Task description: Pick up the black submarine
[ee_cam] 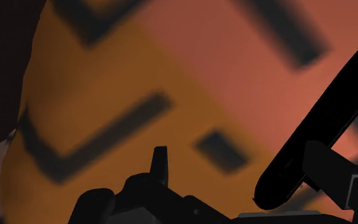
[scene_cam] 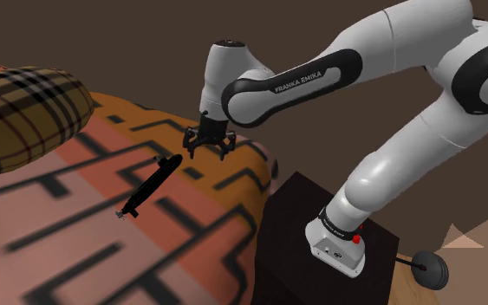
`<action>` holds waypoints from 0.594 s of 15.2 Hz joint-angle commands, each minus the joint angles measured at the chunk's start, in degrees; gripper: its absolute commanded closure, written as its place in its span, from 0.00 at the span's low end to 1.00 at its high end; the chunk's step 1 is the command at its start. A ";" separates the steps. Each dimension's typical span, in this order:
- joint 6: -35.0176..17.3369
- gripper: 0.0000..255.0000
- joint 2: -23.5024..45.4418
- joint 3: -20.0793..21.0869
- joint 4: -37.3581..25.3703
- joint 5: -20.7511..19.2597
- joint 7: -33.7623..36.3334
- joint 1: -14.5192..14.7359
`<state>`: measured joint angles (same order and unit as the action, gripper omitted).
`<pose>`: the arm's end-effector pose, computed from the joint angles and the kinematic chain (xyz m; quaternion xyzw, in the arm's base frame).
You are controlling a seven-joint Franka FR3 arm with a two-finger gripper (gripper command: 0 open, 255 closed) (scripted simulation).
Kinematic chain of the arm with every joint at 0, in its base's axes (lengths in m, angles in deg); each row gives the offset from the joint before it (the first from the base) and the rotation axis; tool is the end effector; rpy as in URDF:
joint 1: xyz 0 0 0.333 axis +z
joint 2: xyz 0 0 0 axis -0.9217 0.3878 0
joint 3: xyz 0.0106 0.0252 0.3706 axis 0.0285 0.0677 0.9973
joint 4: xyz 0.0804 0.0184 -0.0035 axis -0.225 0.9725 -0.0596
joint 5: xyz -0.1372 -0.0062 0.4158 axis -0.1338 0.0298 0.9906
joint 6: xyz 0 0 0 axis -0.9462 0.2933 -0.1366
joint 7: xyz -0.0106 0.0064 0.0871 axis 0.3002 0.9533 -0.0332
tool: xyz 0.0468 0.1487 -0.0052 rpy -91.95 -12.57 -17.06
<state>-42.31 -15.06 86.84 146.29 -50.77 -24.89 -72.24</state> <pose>0.4463 0.2428 0.3633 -0.9433 0.3311 -0.0091 0.0216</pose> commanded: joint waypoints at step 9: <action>-8.46 0.00 26.48 0.91 -15.96 -19.15 29.48 2.78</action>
<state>-50.31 8.91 88.38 132.17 -67.99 1.57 -70.41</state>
